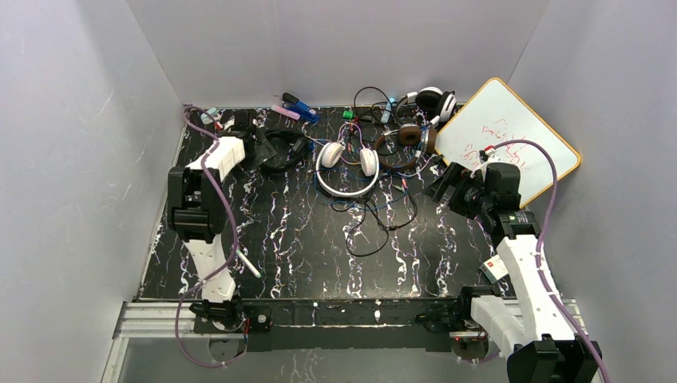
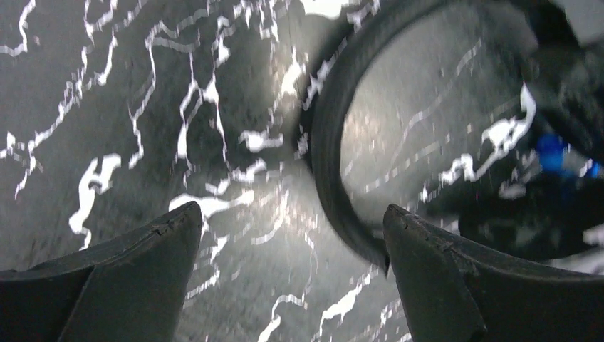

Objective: Wrap the headphones
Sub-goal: Pick up the headphones from the center of the board.

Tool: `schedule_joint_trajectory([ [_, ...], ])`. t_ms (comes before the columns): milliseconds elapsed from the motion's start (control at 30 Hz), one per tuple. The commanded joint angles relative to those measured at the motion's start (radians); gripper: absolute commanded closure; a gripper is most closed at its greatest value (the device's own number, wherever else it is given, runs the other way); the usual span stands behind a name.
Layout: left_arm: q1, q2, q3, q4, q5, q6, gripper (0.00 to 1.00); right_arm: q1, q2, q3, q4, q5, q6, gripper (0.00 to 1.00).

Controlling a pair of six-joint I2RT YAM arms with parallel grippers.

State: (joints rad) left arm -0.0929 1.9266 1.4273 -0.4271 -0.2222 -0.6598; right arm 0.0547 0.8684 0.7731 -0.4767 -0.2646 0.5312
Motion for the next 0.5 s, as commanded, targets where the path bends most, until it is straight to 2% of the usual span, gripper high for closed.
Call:
schedule_joint_trajectory([
  [0, 0.033, 0.084, 0.128, -0.026, -0.069, -0.024, 0.06, 0.002, -0.034, 0.028, 0.009, -0.04, -0.022, 0.01],
  [133, 0.043, 0.209, 0.223, -0.04, -0.006, -0.024, 0.12, 0.001, -0.029, 0.056, 0.002, -0.051, -0.031, 0.01],
  [233, 0.048, 0.293, 0.308, -0.068, 0.084, -0.009, 0.22, 0.003, -0.017, 0.089, -0.02, -0.052, -0.042, 0.01],
  [333, 0.049, 0.317, 0.336, -0.114, 0.059, -0.009, 0.28, 0.002, -0.014, 0.12, -0.05, -0.053, -0.056, 0.04],
  [433, 0.05, 0.31, 0.303, -0.123, 0.013, 0.008, 0.44, 0.002, -0.025, 0.132, -0.066, -0.055, -0.066, 0.05],
  [467, 0.051, 0.309, 0.292, -0.126, 0.013, 0.021, 0.58, 0.002, -0.03, 0.132, -0.071, -0.053, -0.066, 0.05],
])
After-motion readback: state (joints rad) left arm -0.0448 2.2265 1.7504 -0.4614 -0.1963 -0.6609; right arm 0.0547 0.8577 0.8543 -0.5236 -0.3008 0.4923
